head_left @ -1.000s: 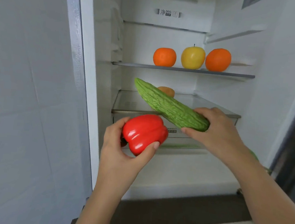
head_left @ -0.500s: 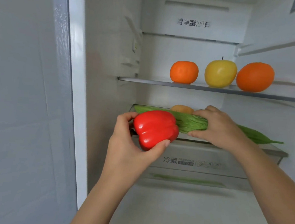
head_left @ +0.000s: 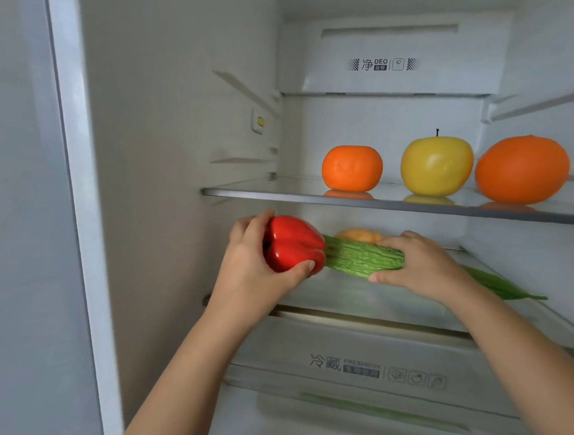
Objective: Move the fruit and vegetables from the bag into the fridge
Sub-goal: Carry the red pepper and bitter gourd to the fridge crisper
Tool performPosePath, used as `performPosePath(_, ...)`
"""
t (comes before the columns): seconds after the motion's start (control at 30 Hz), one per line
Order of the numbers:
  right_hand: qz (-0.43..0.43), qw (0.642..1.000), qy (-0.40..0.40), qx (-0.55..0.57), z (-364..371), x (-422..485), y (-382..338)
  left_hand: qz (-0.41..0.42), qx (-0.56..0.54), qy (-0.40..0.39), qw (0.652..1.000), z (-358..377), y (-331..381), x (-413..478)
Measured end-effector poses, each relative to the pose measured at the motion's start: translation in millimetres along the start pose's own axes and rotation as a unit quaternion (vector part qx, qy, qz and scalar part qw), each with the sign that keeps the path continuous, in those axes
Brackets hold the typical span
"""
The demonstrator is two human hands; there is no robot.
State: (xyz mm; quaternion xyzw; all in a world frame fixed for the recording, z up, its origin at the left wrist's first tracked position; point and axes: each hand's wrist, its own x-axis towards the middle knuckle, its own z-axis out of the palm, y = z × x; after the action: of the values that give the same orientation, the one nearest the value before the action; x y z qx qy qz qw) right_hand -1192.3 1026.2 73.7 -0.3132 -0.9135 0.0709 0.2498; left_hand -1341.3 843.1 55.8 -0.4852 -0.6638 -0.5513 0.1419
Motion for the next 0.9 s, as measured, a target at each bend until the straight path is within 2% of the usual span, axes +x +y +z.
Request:
performPosePath(0.17, 0.002, 1.000, -0.013, 0.001, -3, 12, 10, -0.033, -0.011, -0.034, 0.999, 12, -3, 18)
performPosePath(0.33, 0.023, 1.000, -0.006, 0.014, -4, 21, 20, -0.015, 0.049, -0.075, 0.996, 13, -7, 42)
performPosePath(0.57, 0.021, 1.000, -0.002, -0.020, 5, 24, 24, -0.018, 0.082, -0.192, 0.978, 20, -11, 58)
performPosePath(0.9, 0.016, 1.000, 0.013, -0.018, 5, 26, 24, -0.004, 0.049, -0.204, 0.978, 32, -8, 59)
